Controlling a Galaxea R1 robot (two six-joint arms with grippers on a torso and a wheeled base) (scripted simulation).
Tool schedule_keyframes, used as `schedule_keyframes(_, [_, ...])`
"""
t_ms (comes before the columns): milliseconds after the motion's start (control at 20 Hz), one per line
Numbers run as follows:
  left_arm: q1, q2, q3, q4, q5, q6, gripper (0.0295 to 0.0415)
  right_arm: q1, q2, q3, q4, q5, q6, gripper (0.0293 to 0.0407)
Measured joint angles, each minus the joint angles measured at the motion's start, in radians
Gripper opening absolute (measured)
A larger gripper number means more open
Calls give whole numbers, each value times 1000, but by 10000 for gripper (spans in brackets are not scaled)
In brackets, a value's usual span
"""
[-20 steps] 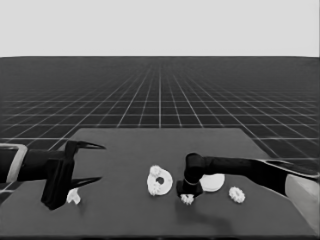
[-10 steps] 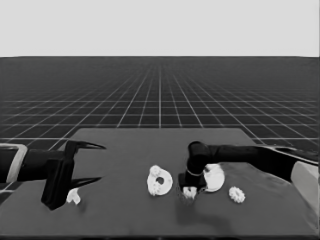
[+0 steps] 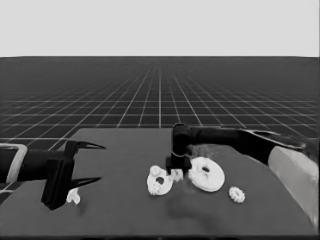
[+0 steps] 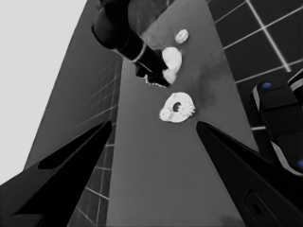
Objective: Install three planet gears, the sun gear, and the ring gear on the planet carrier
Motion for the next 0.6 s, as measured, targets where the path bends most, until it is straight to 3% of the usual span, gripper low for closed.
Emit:
schedule_keyframes(150, [0,0,0,0,0,0,385,7,87,-152,10,10,-67,312])
schedule_keyframes(400, [0,0,0,0,0,0,385,8,108,-193,12,13,-85,312])
schedule_keyframes(500, [0,0,0,0,0,0,385,-95,123,-250,-86,44,-121,312])
schedule_keyframes(600, [0,0,0,0,0,0,385,-131,132,-281,-118,59,-138,312])
